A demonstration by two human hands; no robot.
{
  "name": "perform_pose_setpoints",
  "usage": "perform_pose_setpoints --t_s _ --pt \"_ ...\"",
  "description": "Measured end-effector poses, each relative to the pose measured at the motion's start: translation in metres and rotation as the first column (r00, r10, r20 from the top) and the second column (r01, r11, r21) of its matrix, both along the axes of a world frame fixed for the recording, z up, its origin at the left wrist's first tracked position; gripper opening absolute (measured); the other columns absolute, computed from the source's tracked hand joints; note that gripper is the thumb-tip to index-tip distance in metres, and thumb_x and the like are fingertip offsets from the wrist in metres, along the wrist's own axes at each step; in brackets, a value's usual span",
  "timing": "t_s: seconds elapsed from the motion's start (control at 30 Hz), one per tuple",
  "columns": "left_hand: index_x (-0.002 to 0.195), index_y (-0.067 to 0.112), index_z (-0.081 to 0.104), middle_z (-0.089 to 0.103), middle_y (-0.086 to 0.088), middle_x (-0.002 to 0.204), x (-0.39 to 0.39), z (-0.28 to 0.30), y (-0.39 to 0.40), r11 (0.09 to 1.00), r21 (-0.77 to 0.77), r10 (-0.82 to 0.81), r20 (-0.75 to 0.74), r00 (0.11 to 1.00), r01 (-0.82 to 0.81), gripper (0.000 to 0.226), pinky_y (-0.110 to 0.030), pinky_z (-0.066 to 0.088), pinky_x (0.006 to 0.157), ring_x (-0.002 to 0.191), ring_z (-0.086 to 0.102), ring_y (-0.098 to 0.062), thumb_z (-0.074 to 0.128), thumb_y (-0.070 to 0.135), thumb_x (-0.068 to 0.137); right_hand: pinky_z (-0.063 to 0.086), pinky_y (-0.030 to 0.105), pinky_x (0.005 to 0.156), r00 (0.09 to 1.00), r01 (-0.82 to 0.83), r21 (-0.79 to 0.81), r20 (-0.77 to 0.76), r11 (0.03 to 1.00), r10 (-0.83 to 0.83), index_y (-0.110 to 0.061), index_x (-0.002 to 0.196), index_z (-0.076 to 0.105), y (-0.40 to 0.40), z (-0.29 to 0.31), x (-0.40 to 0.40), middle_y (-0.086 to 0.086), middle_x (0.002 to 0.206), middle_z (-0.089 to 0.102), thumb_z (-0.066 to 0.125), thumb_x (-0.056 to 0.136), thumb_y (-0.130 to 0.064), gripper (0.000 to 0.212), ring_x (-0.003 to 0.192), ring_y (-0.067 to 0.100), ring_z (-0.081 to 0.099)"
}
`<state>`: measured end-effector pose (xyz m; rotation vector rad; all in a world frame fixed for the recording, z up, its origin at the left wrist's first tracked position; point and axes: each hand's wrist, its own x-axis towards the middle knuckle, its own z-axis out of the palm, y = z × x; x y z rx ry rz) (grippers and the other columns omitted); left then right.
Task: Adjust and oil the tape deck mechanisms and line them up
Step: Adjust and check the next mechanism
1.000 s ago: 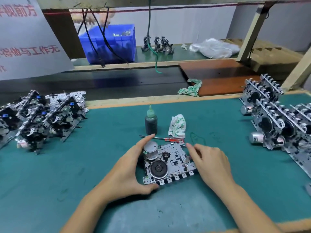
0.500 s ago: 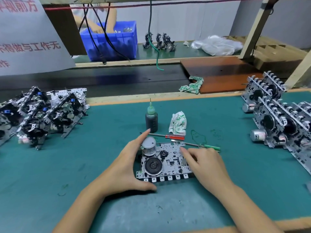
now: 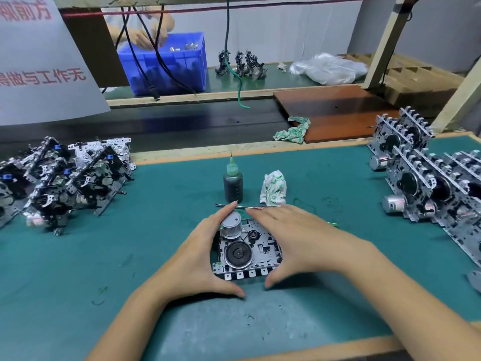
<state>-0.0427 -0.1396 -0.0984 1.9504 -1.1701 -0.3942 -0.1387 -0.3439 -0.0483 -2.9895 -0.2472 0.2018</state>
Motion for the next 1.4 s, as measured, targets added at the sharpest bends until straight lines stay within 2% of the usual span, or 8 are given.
perform_pose_setpoints --t_s 0.23,0.37,0.47,0.6,0.87,1.03,1.23,1.4 --pt "0.146 0.05 0.003 0.035 0.025 0.143 -0.001 -0.002 -0.002 0.996 -0.07 0.049 -0.083 0.995 -0.055 0.132 -0.027 0.035 0.108 0.132 0.039 0.0 0.089 0.056 0.045 0.042 0.034 0.071 0.989 -0.078 -0.258 0.098 0.963 0.106 -0.016 0.118 0.047 0.007 0.016 0.013 0.0 0.109 0.06 0.067 0.054 -0.074 0.089 0.095 0.023 0.058" --pt "0.139 0.017 0.036 0.046 -0.007 0.143 0.002 0.005 -0.01 0.959 -0.244 -0.015 -0.556 0.831 -0.146 0.123 -0.024 0.04 0.102 0.119 0.055 -0.012 0.086 0.058 0.036 0.047 0.021 0.081 0.995 0.059 0.334 0.051 0.941 -0.081 -0.029 0.121 0.056 -0.005 0.029 0.009 -0.015 0.101 0.068 0.075 0.048 -0.067 0.085 0.088 0.002 0.06" --pt "0.123 0.0 0.059 0.054 -0.022 0.127 -0.005 0.014 -0.019 0.947 -0.303 -0.196 -0.804 0.562 -0.103 0.122 -0.035 0.047 0.098 0.111 0.06 -0.026 0.074 0.082 0.034 0.05 0.018 0.086 0.978 0.121 0.953 -0.163 0.278 0.132 -0.024 0.107 0.066 -0.003 0.025 0.004 -0.015 0.101 0.071 0.08 0.05 -0.063 0.07 0.095 0.0 0.065" --pt "0.106 0.008 0.07 0.055 0.0 0.056 -0.007 0.018 -0.036 0.859 -0.502 -0.476 -0.856 0.201 -0.104 0.089 -0.024 0.054 0.057 0.05 0.06 -0.011 0.079 0.072 0.045 0.05 0.029 0.093 0.864 0.326 0.925 -0.208 -0.194 0.458 -0.032 0.109 0.07 0.019 0.004 0.002 -0.008 0.115 0.067 0.074 0.054 -0.067 0.065 0.111 0.009 0.061" --pt "0.146 0.001 0.032 0.028 -0.026 0.15 0.012 0.014 -0.024 0.76 -0.631 -0.633 -0.773 0.043 -0.154 0.098 -0.055 0.014 0.114 0.137 0.033 -0.04 0.066 0.06 0.076 0.043 0.028 0.063 0.811 0.185 0.847 0.155 0.499 -0.564 -0.03 0.056 0.066 -0.018 -0.014 0.012 -0.005 0.061 0.065 0.083 0.063 -0.038 0.02 0.059 0.004 0.053" --pt "0.141 -0.001 0.037 0.029 -0.033 0.146 0.014 0.012 -0.028 0.81 -0.503 -0.538 -0.842 -0.041 -0.301 0.093 -0.052 0.022 0.115 0.136 0.031 -0.046 0.066 0.058 0.077 0.034 0.027 0.061 0.854 0.433 0.25 0.192 0.866 -0.483 -0.038 0.077 0.045 -0.042 -0.023 0.008 -0.014 0.077 0.051 0.061 0.079 -0.048 0.02 0.08 0.005 0.045" --pt "0.133 0.0 0.05 0.042 -0.029 0.141 0.012 0.004 -0.031 0.858 -0.379 -0.44 -0.89 -0.116 -0.347 0.087 -0.052 0.03 0.11 0.129 0.042 -0.044 0.052 0.068 0.079 0.037 0.026 0.065 0.882 0.435 0.406 -0.013 0.804 -0.47 -0.028 0.078 0.046 -0.047 -0.025 0.008 -0.01 0.071 0.058 0.054 0.093 -0.033 0.018 0.073 0.007 0.05" --pt "0.132 -0.002 0.052 0.045 -0.03 0.139 0.007 -0.003 -0.039 0.889 -0.262 -0.345 -0.923 -0.173 -0.375 0.085 -0.053 0.033 0.109 0.126 0.047 -0.043 0.048 0.066 0.081 0.026 0.014 0.04 0.942 0.326 0.894 -0.28 0.306 -0.187 -0.022 0.081 0.05 -0.033 -0.013 0.004 -0.006 0.045 0.039 0.046 0.092 -0.038 0.02 0.039 0.007 0.026"
